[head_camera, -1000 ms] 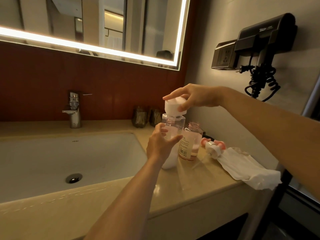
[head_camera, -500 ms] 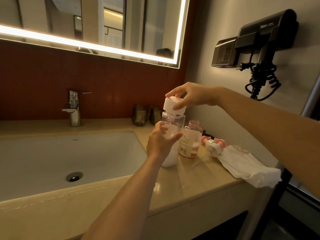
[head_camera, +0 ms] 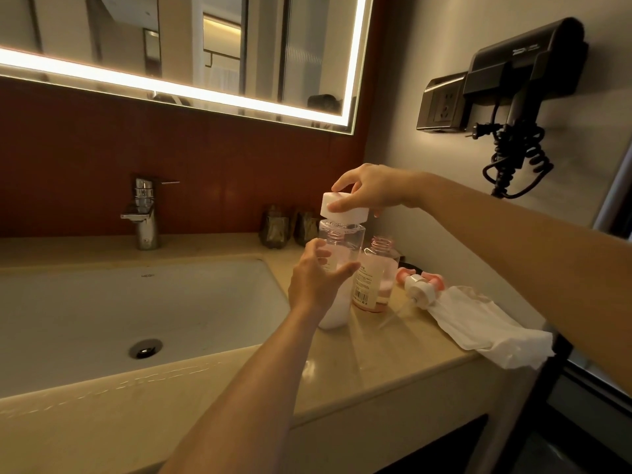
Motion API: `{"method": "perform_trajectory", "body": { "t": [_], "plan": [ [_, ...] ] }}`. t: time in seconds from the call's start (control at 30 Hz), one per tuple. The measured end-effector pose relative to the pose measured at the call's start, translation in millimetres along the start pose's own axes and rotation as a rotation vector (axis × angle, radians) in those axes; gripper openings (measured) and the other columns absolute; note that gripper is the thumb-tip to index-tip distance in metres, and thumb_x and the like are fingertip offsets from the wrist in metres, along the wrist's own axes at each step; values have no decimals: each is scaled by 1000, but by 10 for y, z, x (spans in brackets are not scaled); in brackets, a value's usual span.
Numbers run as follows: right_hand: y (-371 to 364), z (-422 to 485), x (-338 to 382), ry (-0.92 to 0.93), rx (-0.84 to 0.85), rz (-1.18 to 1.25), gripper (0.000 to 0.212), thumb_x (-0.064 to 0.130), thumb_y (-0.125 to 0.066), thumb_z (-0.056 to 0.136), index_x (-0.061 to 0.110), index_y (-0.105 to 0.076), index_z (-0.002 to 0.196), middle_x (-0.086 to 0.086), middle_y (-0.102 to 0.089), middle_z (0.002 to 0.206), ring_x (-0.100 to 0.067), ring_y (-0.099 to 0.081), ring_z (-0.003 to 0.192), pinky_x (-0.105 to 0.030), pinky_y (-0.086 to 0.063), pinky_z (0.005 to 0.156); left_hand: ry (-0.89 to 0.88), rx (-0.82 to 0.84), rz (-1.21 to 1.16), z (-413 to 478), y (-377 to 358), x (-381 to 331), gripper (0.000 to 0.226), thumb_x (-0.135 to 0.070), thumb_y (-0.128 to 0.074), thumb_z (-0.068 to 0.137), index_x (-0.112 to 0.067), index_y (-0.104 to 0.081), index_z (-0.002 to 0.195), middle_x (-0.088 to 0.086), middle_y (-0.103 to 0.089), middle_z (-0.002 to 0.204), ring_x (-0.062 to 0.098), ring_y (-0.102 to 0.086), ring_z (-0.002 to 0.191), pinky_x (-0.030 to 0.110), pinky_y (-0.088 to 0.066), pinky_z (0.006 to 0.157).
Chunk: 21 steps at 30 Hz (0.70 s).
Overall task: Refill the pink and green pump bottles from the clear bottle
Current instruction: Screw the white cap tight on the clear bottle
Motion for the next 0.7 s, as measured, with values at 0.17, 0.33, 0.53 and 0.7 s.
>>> {"method": "perform_trajectory", "body": {
  "t": [0.17, 0.33, 0.53, 0.7],
  "plan": [
    [-51, -4, -44, -101, 61, -97, 74, 62, -44, 82, 23, -29, 144, -4, -33, 146, -27, -44, 124, -39, -50, 87, -2, 1, 5, 2, -4, -8, 76, -47, -73, 71, -16, -40, 132, 3, -57, 125, 19, -54, 111, 32, -48, 87],
    [-50, -33, 61, 31, 116, -21, 61, 35, -58, 89, 27, -30, 142, -3, -36, 144, -22, -39, 126, -34, -41, 98, 4, -1, 6, 10, -5, 24, 76, -49, -74, 69, -18, -41, 130, 1, -58, 122, 18, -55, 108, 37, -50, 88],
    [-72, 32, 63, 46, -84, -370, 68, 65, -44, 82, 16, -49, 130, -5, -55, 127, -19, -52, 108, -31, -46, 85, 2, -5, 1, 8, -1, 18, 75, -47, -74, 70, -17, -42, 130, 2, -58, 121, 18, -55, 109, 36, -49, 88],
    [-17, 12, 4, -55, 67, -61, 69, 59, -40, 88, 27, -21, 146, -2, -23, 154, -27, -24, 140, -48, -26, 112, 3, -11, 8, 13, -3, 25, 75, -49, -74, 69, -18, -42, 130, 1, -59, 121, 19, -56, 108, 37, -50, 88]
  ]
}}
Point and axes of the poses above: each hand's wrist, its own z-axis towards the middle knuckle, its own y-axis out of the back of the hand, x = y × z, the point moved 7 cm from there along z, towards the middle knuckle
